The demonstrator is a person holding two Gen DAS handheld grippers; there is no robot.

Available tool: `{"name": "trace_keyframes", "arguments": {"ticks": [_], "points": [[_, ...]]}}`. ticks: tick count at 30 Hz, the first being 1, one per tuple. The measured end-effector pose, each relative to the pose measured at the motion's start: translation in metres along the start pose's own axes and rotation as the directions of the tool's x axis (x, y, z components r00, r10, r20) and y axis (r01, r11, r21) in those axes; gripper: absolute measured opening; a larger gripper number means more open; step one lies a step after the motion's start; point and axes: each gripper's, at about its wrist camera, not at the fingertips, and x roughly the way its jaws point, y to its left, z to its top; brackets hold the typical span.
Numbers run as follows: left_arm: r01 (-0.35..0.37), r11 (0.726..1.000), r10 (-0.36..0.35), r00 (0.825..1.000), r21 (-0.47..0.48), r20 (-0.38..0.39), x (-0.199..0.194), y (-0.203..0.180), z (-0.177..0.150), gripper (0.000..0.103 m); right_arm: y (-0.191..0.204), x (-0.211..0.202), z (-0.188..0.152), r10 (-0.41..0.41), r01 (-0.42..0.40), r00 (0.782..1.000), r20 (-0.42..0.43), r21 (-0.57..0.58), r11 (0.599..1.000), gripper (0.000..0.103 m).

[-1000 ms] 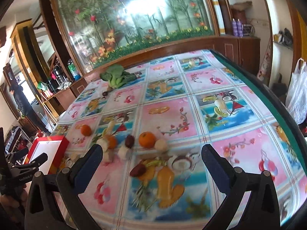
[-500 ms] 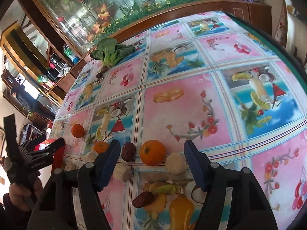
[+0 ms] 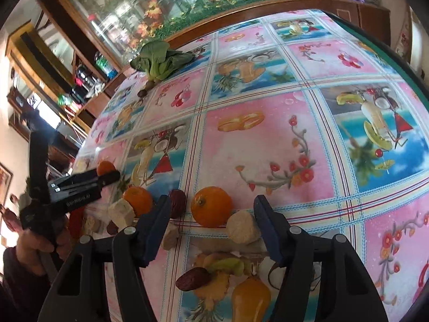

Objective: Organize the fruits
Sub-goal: 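Grasp an orange with the left gripper while the right gripper grasps another orange, then carry both oranges into the red tray and open both grippers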

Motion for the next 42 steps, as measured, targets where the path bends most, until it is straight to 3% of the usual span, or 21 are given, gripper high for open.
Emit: {"name": "trace_keyframes", "arguments": {"ticks": [3,6,12,16,19,22,26,29,35,37,39,42], "points": [[0.036,0.999,-0.036,0.999,0.010,0.001,0.000,-0.003,0.000,0.036,0.002,0.003,0.001,-0.020,0.020,1.000,0.007,-0.021,1.000,0.060],[0.030,0.999,-0.031,0.999,0.031,0.011,-0.002,-0.007,-0.002,0.035,0.005,0.004,-0.001,-0.065,0.066,0.998,0.021,-0.057,0.996,0.047],[0.067,0.998,-0.067,0.998,-0.005,0.004,-0.008,-0.003,-0.009,0.035,0.012,0.006,-0.005,-0.096,0.100,0.995,0.036,-0.113,0.989,0.042],[0.083,0.996,-0.081,0.996,-0.040,0.049,-0.035,0.000,-0.025,0.035,0.009,0.004,-0.005,-0.089,0.094,0.995,0.050,-0.102,0.990,0.038],[0.092,0.994,-0.086,0.992,-0.056,0.092,-0.062,0.002,-0.039,0.035,0.008,0.000,-0.006,-0.099,0.106,0.992,0.077,-0.091,0.990,0.028],[0.099,0.991,-0.086,0.986,-0.085,0.145,-0.097,0.012,-0.062,0.035,0.003,-0.003,-0.008,-0.096,0.100,0.992,0.082,-0.058,0.993,0.028],[0.055,0.989,-0.026,0.980,-0.140,0.196,-0.139,0.039,-0.105,0.035,0.006,-0.004,-0.011,-0.106,0.111,0.991,0.082,-0.060,0.992,0.030],[0.035,0.986,-0.001,0.979,-0.163,0.204,-0.155,0.055,-0.137,0.035,0.008,-0.001,-0.012,-0.104,0.108,0.993,0.064,-0.065,0.992,0.036],[0.019,0.976,0.027,0.978,-0.215,0.206,-0.165,0.079,-0.178,0.035,0.019,0.002,-0.016,-0.171,0.182,0.981,0.094,-0.126,0.975,0.042],[0.018,0.971,0.032,0.979,-0.239,0.203,-0.165,0.085,-0.184,0.035,0.019,0.004,-0.016,-0.187,0.198,0.978,0.097,-0.128,0.972,0.042],[0.033,0.965,0.022,0.978,-0.260,0.205,-0.165,0.091,-0.187,0.035,0.021,0.007,-0.015,-0.210,0.222,0.973,0.094,-0.141,0.965,0.030],[0.026,0.961,0.032,0.978,-0.275,0.204,-0.163,0.096,-0.190,0.035,0.020,0.006,-0.016,-0.211,0.222,0.973,0.098,-0.127,0.967,0.029]]}}
